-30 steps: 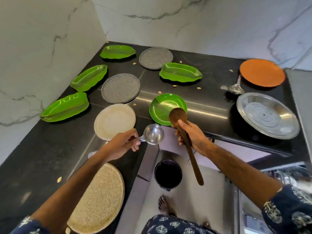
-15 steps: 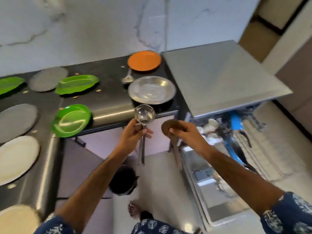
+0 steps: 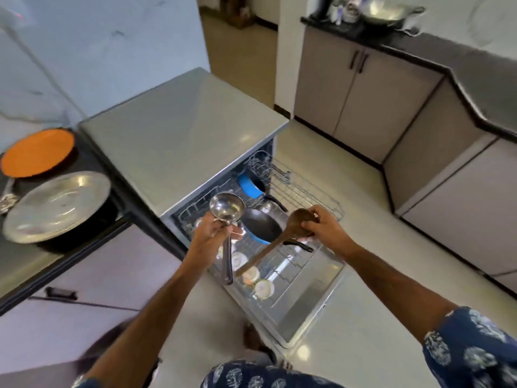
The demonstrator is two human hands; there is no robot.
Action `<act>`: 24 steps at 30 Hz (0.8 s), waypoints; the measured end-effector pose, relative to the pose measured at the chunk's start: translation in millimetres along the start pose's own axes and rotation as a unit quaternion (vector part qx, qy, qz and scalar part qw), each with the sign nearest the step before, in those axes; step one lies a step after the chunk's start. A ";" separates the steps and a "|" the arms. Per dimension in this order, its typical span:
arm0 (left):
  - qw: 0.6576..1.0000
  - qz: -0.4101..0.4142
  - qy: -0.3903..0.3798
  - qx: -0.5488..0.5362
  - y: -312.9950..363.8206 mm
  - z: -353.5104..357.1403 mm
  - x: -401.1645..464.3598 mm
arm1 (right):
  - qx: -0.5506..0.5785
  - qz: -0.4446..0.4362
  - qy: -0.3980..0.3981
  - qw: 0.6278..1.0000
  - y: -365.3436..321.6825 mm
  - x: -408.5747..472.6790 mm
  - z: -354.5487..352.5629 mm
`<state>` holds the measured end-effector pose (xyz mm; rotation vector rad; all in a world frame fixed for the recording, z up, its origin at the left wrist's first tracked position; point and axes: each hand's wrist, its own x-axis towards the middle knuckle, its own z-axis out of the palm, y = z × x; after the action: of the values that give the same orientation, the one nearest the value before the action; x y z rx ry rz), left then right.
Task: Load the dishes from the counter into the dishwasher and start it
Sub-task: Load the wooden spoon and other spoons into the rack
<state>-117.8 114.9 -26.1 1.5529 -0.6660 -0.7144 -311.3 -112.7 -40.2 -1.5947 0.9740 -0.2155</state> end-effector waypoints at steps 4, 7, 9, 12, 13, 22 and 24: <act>0.999 -0.017 -0.043 -0.019 -14.0 34.6 45.4 | 0.128 0.046 0.043 0.990 27.9 17.3 -52.8; 0.997 -0.018 -0.053 -0.051 -24.0 59.6 77.9 | 0.220 0.059 0.123 0.966 42.9 31.5 -90.6; 0.997 -0.030 -0.069 -0.034 -25.0 76.1 94.7 | 0.222 0.060 0.177 0.957 45.8 40.7 -114.0; 0.996 -0.049 -0.080 -0.003 -24.4 100.7 112.2 | 0.175 0.064 0.231 0.955 45.3 55.1 -149.0; 0.995 -0.052 -0.082 0.002 -24.5 109.1 118.3 | 0.153 0.058 0.236 0.958 43.4 59.3 -159.6; 0.997 -0.060 -0.042 0.034 -61.4 187.0 170.0 | -0.146 -0.059 0.120 0.980 53.1 147.3 -232.1; 0.998 -0.061 -0.016 0.014 -69.7 201.8 174.8 | -0.196 -0.098 0.065 0.974 57.2 166.8 -240.4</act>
<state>-159.3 -140.9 -120.9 1.6216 -0.6098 -0.8260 -381.2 -399.3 -82.7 -2.0635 1.0021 -0.2786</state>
